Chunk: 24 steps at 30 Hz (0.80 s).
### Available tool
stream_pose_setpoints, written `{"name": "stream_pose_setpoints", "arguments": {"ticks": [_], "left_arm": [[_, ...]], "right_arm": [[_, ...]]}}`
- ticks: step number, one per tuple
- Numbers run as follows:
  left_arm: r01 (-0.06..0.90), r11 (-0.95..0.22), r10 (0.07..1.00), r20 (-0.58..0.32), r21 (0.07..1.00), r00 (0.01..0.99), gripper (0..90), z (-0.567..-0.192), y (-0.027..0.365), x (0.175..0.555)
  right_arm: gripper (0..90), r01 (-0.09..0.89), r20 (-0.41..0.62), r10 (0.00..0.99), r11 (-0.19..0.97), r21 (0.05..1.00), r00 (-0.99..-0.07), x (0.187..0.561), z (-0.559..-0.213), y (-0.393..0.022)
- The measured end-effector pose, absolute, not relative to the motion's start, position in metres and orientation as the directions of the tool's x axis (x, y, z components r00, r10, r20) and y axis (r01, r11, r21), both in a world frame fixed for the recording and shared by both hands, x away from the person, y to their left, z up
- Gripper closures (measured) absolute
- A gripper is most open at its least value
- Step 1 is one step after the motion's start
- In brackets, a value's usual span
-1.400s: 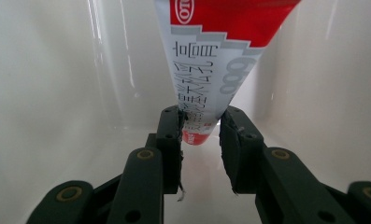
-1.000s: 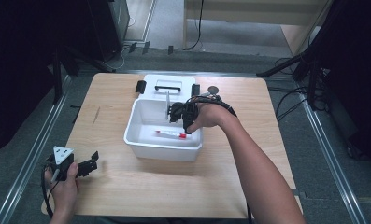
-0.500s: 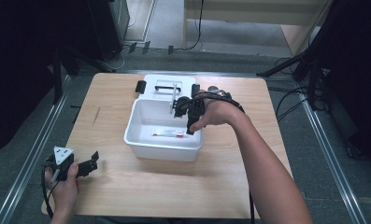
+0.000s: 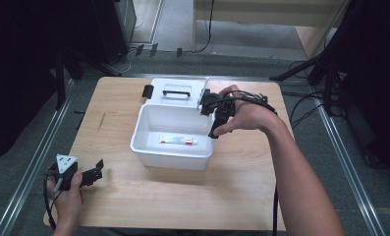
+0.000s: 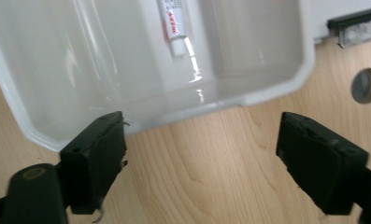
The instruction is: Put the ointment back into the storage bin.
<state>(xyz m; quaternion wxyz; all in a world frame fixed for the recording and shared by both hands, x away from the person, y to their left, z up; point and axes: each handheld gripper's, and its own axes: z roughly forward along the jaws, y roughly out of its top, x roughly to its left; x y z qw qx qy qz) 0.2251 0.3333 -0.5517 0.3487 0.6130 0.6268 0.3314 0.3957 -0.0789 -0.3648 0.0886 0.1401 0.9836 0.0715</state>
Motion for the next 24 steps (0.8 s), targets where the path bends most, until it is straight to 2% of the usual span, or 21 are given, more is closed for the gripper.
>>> {"name": "stream_pose_setpoints", "arguments": {"ticks": [2, 3, 7, 10, 17, 24], "left_arm": [[0.536, 0.029, 1.000, -0.031, 0.844, -0.006, 0.0, -0.552, 0.333, 0.225], [0.535, 0.029, 1.000, -0.031, 0.844, -0.007, 0.0, -0.552, 0.333, 0.225], [0.536, 0.028, 1.000, -0.029, 0.844, -0.006, 0.0, -0.552, 0.333, 0.225], [0.535, 0.031, 0.999, -0.032, 0.844, -0.008, 0.0, -0.552, 0.333, 0.225], [0.537, 0.030, 1.000, -0.031, 0.843, -0.007, 0.0, -0.552, 0.333, 0.225], [0.536, 0.030, 0.999, -0.030, 0.844, -0.009, 0.0, -0.552, 0.333, 0.225]], "right_arm": [[12.3, 0.279, -0.166, 0.309, 0.942, 0.186, -0.936, 0.395, -0.363, -0.086], [6.2, 0.296, -0.167, 0.330, 0.935, 0.197, -0.929, 0.393, -0.363, -0.093], [0.0, 0.348, -0.169, 0.387, 0.911, 0.221, -0.906, 0.391, -0.367, -0.109], [0.0, 0.366, -0.170, 0.410, 0.900, 0.238, -0.896, 0.391, -0.368, -0.117], [0.0, 0.467, -0.134, 0.547, 0.799, 0.379, -0.826, 0.386, -0.380, -0.159], [0.0, 0.486, -0.138, 0.624, 0.711, 0.509, -0.769, 0.374, -0.405, -0.195]]}}
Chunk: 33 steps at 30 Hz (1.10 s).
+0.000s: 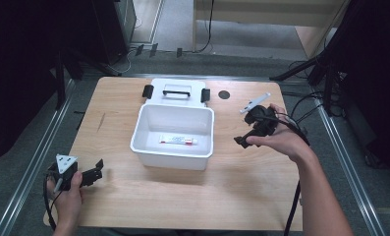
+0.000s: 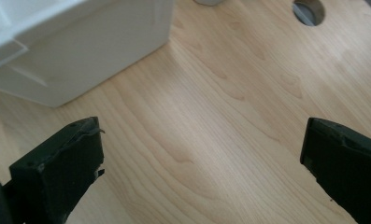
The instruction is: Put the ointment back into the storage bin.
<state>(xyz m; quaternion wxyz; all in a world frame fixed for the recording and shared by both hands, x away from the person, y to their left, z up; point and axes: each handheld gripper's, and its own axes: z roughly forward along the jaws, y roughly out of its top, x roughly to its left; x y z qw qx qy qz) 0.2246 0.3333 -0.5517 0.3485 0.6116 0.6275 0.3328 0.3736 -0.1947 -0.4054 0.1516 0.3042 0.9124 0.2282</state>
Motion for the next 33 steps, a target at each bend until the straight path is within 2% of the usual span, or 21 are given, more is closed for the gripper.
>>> {"name": "stream_pose_setpoints", "arguments": {"ticks": [5, 9, 11, 12, 15, 17, 23, 28, 31, 33], "left_arm": [[0.536, 0.031, 0.999, -0.031, 0.844, -0.010, 0.0, -0.552, 0.334, 0.224], [0.531, 0.033, 0.999, -0.032, 0.847, -0.011, 0.0, -0.552, 0.333, 0.224], [0.533, 0.033, 0.999, -0.033, 0.845, -0.010, 0.0, -0.552, 0.334, 0.224], [0.533, 0.033, 0.999, -0.033, 0.845, -0.010, 0.0, -0.552, 0.334, 0.224], [0.533, 0.033, 0.999, -0.033, 0.846, -0.011, 0.0, -0.552, 0.334, 0.224], [0.533, 0.033, 0.999, -0.032, 0.846, -0.011, 0.0, -0.552, 0.334, 0.224], [0.532, 0.029, 1.000, -0.026, 0.846, -0.012, 0.0, -0.551, 0.333, 0.223], [0.529, 0.032, 0.999, -0.028, 0.848, -0.015, 0.0, -0.551, 0.333, 0.223], [0.523, 0.032, 0.999, -0.027, 0.852, -0.017, 0.0, -0.551, 0.333, 0.223], [0.523, 0.033, 0.999, -0.028, 0.852, -0.017, 0.0, -0.551, 0.333, 0.222]], "right_arm": [[0.0, 0.505, -0.109, 0.690, 0.618, 0.602, -0.715, 0.360, -0.425, -0.218], [0.0, 0.517, -0.102, 0.731, 0.566, 0.642, -0.675, 0.352, -0.437, -0.231], [2.4, 0.528, -0.080, 0.784, 0.486, 0.696, -0.616, 0.343, -0.449, -0.248], [2.4, 0.528, -0.080, 0.784, 0.486, 0.696, -0.616, 0.343, -0.449, -0.248], [4.6, 0.547, -0.048, 0.850, 0.380, 0.746, -0.525, 0.331, -0.463, -0.270], [4.7, 0.546, -0.038, 0.860, 0.357, 0.758, -0.509, 0.328, -0.467, -0.275], [6.3, 0.513, -0.001, 0.911, 0.233, 0.826, -0.412, 0.300, -0.491, -0.302], [6.5, 0.492, 0.005, 0.928, 0.193, 0.849, -0.373, 0.283, -0.508, -0.314], [7.5, 0.457, 0.032, 0.953, 0.116, 0.882, -0.303, 0.268, -0.519, -0.328], [7.5, 0.449, 0.041, 0.956, 0.098, 0.888, -0.290, 0.264, -0.522, -0.332]]}}
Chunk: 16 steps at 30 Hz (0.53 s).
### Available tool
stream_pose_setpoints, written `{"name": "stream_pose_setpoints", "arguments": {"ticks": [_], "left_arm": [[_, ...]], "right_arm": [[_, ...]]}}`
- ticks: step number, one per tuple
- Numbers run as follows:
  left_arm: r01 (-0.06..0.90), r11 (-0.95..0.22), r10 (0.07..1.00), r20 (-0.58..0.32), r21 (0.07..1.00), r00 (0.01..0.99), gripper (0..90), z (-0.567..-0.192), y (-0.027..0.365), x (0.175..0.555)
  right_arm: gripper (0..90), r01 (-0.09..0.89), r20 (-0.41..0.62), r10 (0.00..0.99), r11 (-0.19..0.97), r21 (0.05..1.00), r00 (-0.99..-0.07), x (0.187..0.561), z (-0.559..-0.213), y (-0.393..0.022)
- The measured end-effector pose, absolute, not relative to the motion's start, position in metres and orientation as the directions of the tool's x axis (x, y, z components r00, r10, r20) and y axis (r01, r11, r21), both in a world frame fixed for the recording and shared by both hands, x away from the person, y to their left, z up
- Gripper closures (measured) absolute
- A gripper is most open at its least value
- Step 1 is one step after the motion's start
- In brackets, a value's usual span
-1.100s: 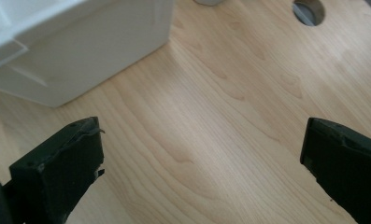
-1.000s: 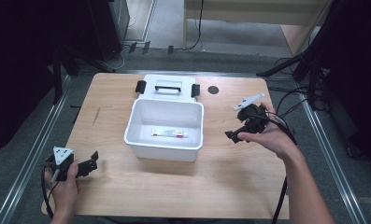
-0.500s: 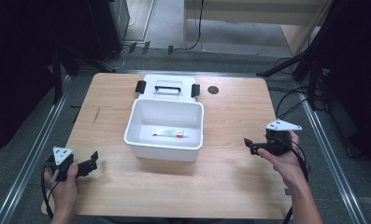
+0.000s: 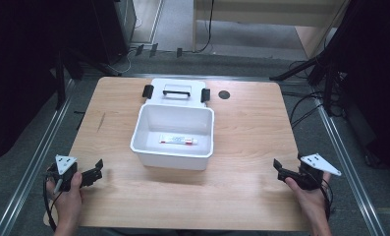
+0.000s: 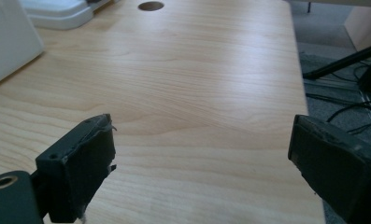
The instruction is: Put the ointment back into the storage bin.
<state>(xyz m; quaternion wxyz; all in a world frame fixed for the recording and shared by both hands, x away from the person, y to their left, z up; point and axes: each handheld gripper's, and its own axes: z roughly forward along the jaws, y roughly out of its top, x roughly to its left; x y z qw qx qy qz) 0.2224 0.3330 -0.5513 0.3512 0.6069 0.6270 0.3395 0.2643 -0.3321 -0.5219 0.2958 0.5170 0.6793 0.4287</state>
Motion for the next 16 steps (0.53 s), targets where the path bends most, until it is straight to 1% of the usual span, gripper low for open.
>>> {"name": "stream_pose_setpoints", "arguments": {"ticks": [2, 3, 4, 8, 16], "left_arm": [[0.520, 0.038, 0.999, -0.033, 0.854, -0.018, 0.0, -0.551, 0.333, 0.222], [0.520, 0.038, 0.999, -0.033, 0.854, -0.018, 0.0, -0.551, 0.333, 0.222], [0.520, 0.037, 0.999, -0.033, 0.854, -0.018, 0.0, -0.552, 0.333, 0.222], [0.521, 0.034, 0.999, -0.030, 0.853, -0.016, 0.0, -0.551, 0.333, 0.222], [0.523, 0.033, 0.999, -0.030, 0.851, -0.014, 0.0, -0.551, 0.333, 0.223]], "right_arm": [[7.7, 0.439, 0.050, 0.967, 0.068, 0.896, -0.252, 0.252, -0.529, -0.340], [7.7, 0.439, 0.050, 0.967, 0.068, 0.896, -0.252, 0.252, -0.529, -0.340], [8.3, 0.431, 0.055, 0.971, 0.052, 0.901, -0.231, 0.242, -0.533, -0.346], [8.7, 0.428, 0.059, 0.975, 0.040, 0.903, -0.216, 0.230, -0.540, -0.351], [10.8, 0.411, 0.058, 0.978, 0.029, 0.911, -0.199, 0.227, -0.541, -0.351]]}}
